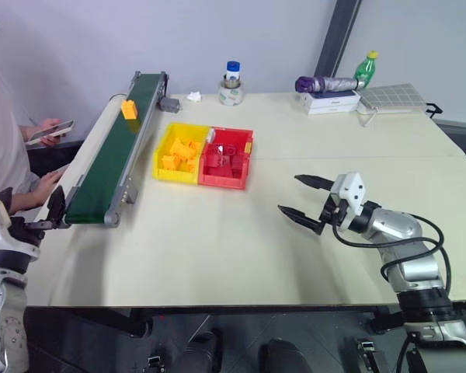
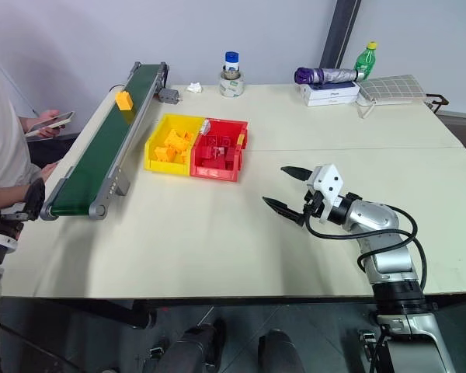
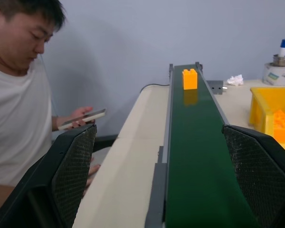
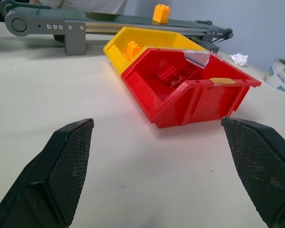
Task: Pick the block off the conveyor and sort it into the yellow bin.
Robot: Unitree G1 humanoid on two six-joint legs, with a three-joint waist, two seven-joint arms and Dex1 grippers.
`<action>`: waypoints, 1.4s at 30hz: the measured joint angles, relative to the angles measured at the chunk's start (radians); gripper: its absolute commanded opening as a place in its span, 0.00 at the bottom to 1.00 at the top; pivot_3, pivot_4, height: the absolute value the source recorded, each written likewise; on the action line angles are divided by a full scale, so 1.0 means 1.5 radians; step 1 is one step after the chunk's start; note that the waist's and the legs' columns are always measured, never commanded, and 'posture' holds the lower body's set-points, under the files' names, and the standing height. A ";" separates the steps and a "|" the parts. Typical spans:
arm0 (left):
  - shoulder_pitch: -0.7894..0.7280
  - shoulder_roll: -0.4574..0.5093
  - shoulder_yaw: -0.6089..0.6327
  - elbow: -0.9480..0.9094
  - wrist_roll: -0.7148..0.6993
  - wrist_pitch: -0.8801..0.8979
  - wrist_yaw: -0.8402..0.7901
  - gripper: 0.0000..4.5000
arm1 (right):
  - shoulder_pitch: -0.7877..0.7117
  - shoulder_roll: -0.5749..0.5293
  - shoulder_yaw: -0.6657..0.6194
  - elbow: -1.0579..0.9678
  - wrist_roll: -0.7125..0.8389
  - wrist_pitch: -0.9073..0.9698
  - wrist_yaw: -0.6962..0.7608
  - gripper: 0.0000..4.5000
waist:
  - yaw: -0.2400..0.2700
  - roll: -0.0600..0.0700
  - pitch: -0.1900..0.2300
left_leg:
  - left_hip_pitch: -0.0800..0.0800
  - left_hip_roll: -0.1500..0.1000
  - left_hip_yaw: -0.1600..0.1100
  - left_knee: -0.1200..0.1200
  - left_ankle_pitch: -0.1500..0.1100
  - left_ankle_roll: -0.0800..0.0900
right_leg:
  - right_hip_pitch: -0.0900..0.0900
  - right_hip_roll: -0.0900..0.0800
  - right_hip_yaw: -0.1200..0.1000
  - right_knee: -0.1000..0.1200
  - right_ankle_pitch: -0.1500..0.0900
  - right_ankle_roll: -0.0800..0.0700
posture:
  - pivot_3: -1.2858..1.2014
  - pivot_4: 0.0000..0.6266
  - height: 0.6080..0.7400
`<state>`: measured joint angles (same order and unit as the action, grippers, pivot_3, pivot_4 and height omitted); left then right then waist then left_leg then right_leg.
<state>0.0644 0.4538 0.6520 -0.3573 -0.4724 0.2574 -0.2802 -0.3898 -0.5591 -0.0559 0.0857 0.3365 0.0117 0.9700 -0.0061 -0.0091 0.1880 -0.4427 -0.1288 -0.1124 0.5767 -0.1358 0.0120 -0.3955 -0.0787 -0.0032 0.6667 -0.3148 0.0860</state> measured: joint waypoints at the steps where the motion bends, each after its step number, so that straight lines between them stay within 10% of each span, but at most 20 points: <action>1: 0.000 0.000 -0.005 0.000 -0.001 0.002 -0.001 0.99 | 0.000 0.000 0.000 0.000 0.000 0.000 0.000 1.00 | 0.000 0.000 0.000 | 0.000 0.000 0.000 0.000 0.000 0.000 | 0.000 0.000 0.000 0.000 0.000 0.000 | 0.52 0.24 1.00; 28: -0.029 0.026 -0.058 0.015 0.004 0.074 -0.006 0.99 | 0.000 0.001 0.001 -0.001 0.000 0.001 -0.009 1.00 | -0.002 0.000 0.000 | 0.000 0.000 0.000 0.000 0.000 0.000 | 0.000 0.000 0.000 0.000 0.000 0.000 | 0.52 0.24 1.00; 42: -0.388 0.156 -0.174 0.284 0.042 0.213 -0.009 0.99 | -0.001 0.019 0.010 -0.006 -0.001 0.002 -0.022 1.00 | 0.007 0.000 0.000 | 0.000 0.000 0.000 0.000 0.000 0.000 | 0.000 0.001 0.000 0.000 0.002 0.004 | 0.52 0.24 1.00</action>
<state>-0.5171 0.6880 0.3911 0.0682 -0.4087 0.5769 -0.2933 -0.3915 -0.5306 -0.0408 0.0773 0.3351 0.0150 0.9362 0.0041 -0.0091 0.1880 -0.4427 -0.1290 -0.1125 0.5766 -0.1356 0.0120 -0.3962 -0.0777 -0.0034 0.6671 -0.3115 0.0921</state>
